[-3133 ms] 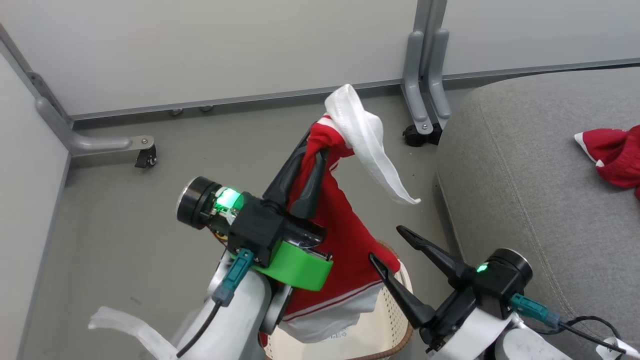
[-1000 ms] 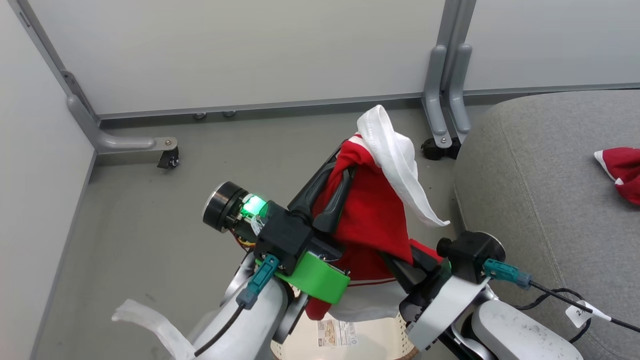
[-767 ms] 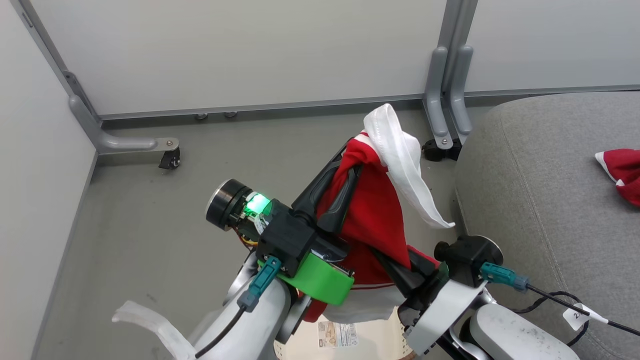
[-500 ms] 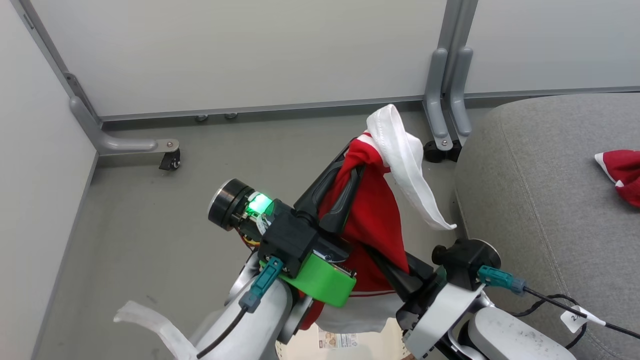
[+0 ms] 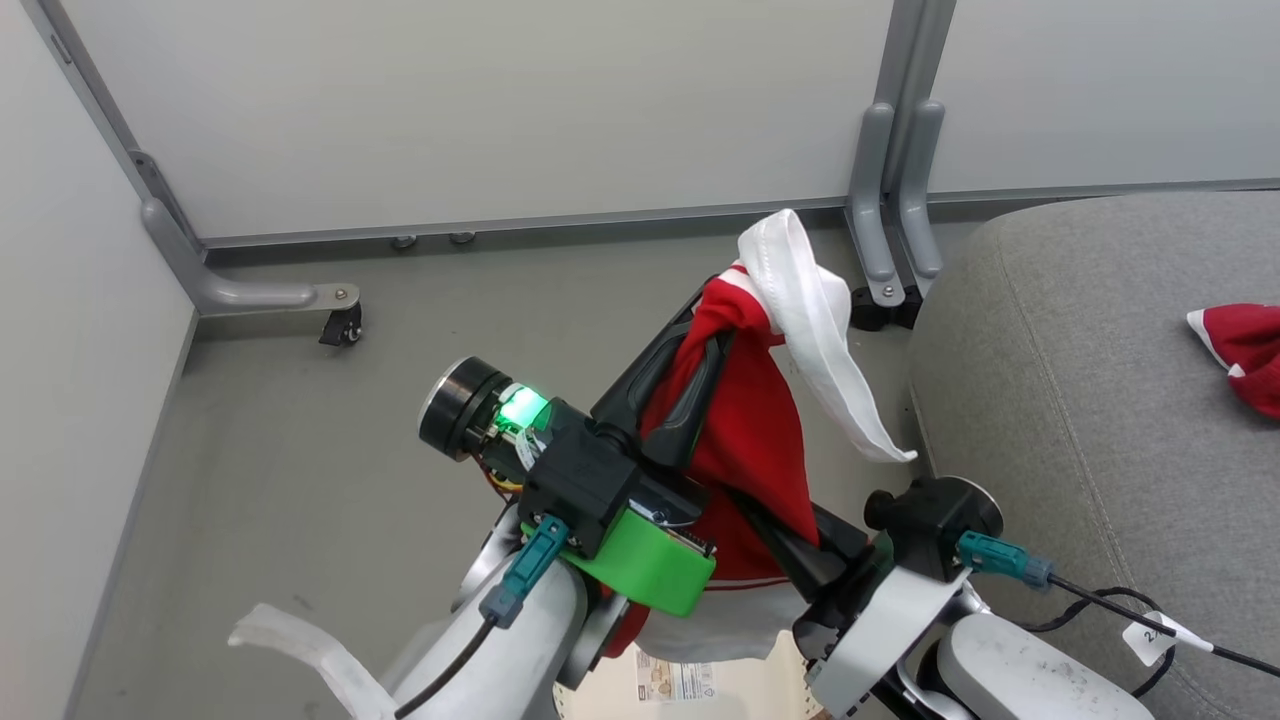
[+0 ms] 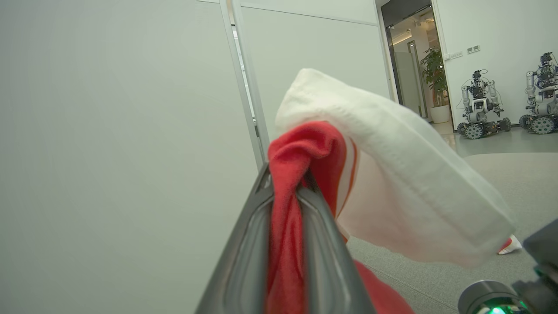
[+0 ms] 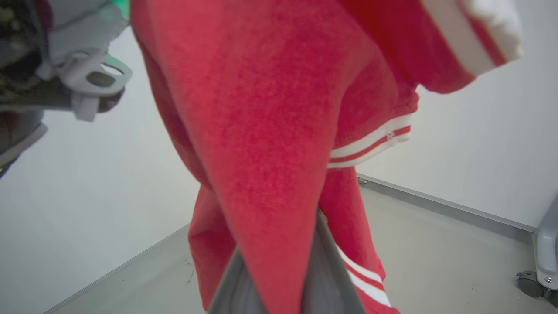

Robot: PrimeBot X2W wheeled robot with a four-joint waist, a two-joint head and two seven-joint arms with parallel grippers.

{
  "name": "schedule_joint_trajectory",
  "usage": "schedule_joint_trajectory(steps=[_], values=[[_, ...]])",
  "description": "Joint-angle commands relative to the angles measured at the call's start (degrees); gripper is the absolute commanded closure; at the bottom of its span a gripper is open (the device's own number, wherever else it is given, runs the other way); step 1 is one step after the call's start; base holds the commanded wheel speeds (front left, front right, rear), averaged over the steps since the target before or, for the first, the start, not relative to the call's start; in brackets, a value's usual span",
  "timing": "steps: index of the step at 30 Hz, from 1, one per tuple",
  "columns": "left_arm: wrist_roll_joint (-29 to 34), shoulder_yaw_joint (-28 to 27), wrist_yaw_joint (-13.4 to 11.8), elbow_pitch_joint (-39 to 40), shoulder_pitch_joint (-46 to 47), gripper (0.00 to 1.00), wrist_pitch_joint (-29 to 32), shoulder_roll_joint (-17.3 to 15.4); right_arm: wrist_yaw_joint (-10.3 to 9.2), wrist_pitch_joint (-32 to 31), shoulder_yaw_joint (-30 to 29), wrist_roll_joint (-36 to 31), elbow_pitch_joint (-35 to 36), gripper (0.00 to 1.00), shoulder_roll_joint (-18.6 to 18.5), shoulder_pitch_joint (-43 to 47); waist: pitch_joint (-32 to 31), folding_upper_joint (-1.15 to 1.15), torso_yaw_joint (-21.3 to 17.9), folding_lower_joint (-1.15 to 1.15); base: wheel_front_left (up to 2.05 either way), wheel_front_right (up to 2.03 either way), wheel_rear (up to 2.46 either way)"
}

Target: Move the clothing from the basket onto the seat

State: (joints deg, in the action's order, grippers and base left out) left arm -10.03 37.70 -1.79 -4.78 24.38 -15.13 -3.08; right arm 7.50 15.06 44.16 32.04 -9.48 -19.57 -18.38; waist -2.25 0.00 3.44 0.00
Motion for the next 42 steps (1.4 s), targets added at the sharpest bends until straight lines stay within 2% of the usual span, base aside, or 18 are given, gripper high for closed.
schedule_joint_trajectory(steps=[1, 3, 4, 5, 6, 7, 8, 17, 25, 33, 42], values=[[0.17, -0.10, -0.28, 0.16, -0.69, 1.00, -0.01, 0.05, -0.02, 0.18, -0.16, -0.40, 0.30, 1.00, -0.13, -0.06, -0.07, 0.00, -0.02, 0.00, 0.00, 0.00, 0.00], [0.21, -0.16, -0.32, 0.22, -0.74, 1.00, -0.01, 0.07, -0.02, 0.18, -0.23, -0.62, 0.53, 1.00, -0.16, -0.15, -0.14, 0.00, -0.06, 0.00, 0.00, 0.00, 0.00], [0.07, -0.20, -0.32, 0.14, -0.88, 0.87, -0.01, 0.07, -0.02, 0.18, -0.35, -0.83, 0.70, 1.00, -0.16, -0.18, -0.18, 0.00, -0.07, 0.00, 0.00, 0.00, 0.00], [-0.10, -0.21, -0.31, 0.03, -0.96, 0.79, -0.01, 0.09, -0.02, 0.18, -0.46, -0.98, 0.82, 1.00, -0.15, -0.20, -0.19, 0.00, -0.09, 0.00, 0.00, 0.00, 0.00], [-0.21, -0.21, -0.28, -0.05, -0.96, 0.60, -0.01, 0.09, -0.02, 0.18, -0.63, -1.17, 1.03, 1.00, -0.15, -0.21, -0.19, 0.00, -0.09, 0.00, 0.00, 0.00, 0.00], [-0.28, -0.25, -0.31, -0.06, -0.94, 0.51, -0.01, 0.10, -0.02, 0.18, -0.78, -1.36, 1.16, 1.00, -0.15, -0.21, -0.17, 0.00, -0.10, 0.00, 0.00, 0.00, 0.00], [-0.31, -0.28, -0.35, -0.05, -0.97, 0.00, -0.01, 0.10, -0.02, 0.18, -0.99, -2.01, 1.32, 1.00, -0.24, -0.28, -0.16, 0.00, -0.10, 0.00, 0.00, 0.00, 0.00], [-0.49, -0.68, -0.84, 0.27, -2.85, 0.00, 0.00, 0.03, -0.02, 0.18, -3.53, -4.81, 2.27, 1.00, 0.56, 0.92, -0.04, 0.00, -0.09, 0.00, 0.00, 0.00, 0.00], [-1.10, -4.05, -1.12, -0.75, -7.03, 0.00, 0.00, -3.00, -0.02, 0.18, -6.90, -4.88, 3.25, 1.00, 0.86, 3.75, -0.20, 0.00, 0.23, 0.00, 0.00, 0.00, 0.00], [-0.62, -7.14, -0.29, -0.95, -13.11, 0.00, 0.00, -6.30, -0.02, 0.18, -10.75, -5.62, 4.47, 1.00, 0.96, 6.74, -0.38, 0.00, 0.11, 0.00, 0.00, 0.00, 0.00], [1.20, -10.21, 1.83, 0.58, -20.14, 0.00, 0.00, -7.06, -0.02, 0.18, -15.32, -6.52, 6.12, 1.00, 1.51, 9.97, -0.58, 0.00, 0.48, 0.00, 0.00, 0.00, 0.00]])
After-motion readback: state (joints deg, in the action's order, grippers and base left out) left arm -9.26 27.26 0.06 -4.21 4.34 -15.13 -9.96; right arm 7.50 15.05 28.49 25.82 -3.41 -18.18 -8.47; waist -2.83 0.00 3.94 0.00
